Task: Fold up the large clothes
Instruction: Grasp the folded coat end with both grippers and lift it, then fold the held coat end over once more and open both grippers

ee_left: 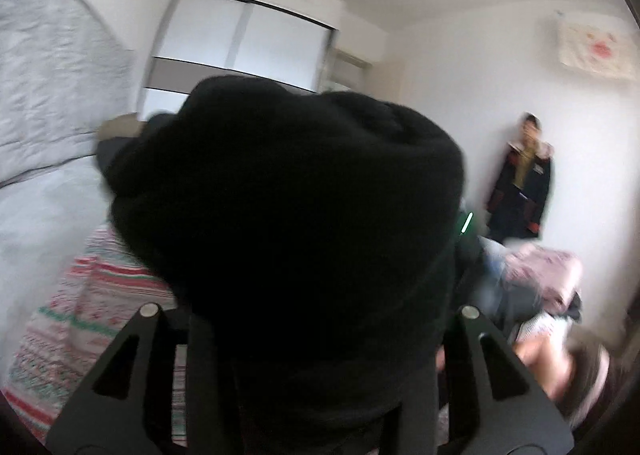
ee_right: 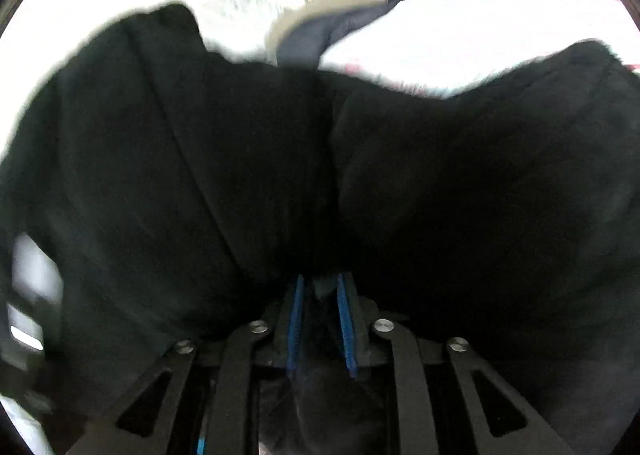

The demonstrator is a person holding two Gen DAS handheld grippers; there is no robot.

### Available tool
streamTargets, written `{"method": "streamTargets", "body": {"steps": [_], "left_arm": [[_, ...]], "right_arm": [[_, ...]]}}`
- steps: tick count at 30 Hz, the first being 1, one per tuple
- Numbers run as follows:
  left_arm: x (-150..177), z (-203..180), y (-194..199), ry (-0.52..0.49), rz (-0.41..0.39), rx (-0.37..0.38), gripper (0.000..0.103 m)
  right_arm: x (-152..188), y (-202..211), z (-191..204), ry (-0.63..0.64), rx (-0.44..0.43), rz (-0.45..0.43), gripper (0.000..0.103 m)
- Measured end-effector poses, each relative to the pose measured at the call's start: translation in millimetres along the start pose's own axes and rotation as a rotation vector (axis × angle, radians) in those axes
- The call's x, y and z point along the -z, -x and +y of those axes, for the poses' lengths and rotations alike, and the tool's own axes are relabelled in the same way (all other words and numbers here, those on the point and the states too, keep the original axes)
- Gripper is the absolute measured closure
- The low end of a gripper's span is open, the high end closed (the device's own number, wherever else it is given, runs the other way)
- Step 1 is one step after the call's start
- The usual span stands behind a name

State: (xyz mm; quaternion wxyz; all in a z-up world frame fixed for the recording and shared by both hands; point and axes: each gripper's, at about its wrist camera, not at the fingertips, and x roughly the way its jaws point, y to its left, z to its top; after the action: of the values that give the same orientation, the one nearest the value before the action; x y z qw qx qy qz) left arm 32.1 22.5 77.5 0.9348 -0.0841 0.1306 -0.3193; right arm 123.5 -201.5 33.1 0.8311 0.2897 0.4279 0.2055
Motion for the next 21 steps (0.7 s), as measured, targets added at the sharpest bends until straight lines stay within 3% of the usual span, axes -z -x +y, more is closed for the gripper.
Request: {"method": "streamTargets", "body": {"steps": [2, 4, 7, 10, 14, 17, 21], "left_arm": [[6.1, -14.1, -13.3, -0.029, 0.036, 0.048, 0.063], [7.1, -22.3, -37.1, -0.053, 0.074, 0.097, 0.063], [18.9, -42.6, -79.6, -0.083, 0.161, 0.180, 0.064], [38.2, -67.8, -107.4, -0.149, 0.244, 0.226, 0.064], [49.1, -92.8, -117.1, -0.246, 0.285, 0.236, 0.064], [45.5, -86.9, -118.1, -0.232, 0.285, 0.241, 0.064], [47.4, -90.0, -107.5, -0.195, 0.284, 0.269, 0.064]], "right_arm": [[-11.6, 45.1, -15.7, -0.001, 0.022, -0.105, 0.065], [-18.7, 97.0, -38.7, -0.042, 0.019, -0.226, 0.028], [-19.1, 146.0, -62.9, -0.112, -0.084, -0.321, 0.021], [-25.0, 163.6, -78.7, -0.141, -0.173, -0.333, 0.018], [-29.4, 145.9, -104.2, -0.168, -0.079, -0.229, 0.017], [-43.5, 120.6, -116.3, -0.185, -0.047, -0.131, 0.017], [-56.8, 106.6, -99.8, -0.104, -0.067, -0.077, 0.016]]}}
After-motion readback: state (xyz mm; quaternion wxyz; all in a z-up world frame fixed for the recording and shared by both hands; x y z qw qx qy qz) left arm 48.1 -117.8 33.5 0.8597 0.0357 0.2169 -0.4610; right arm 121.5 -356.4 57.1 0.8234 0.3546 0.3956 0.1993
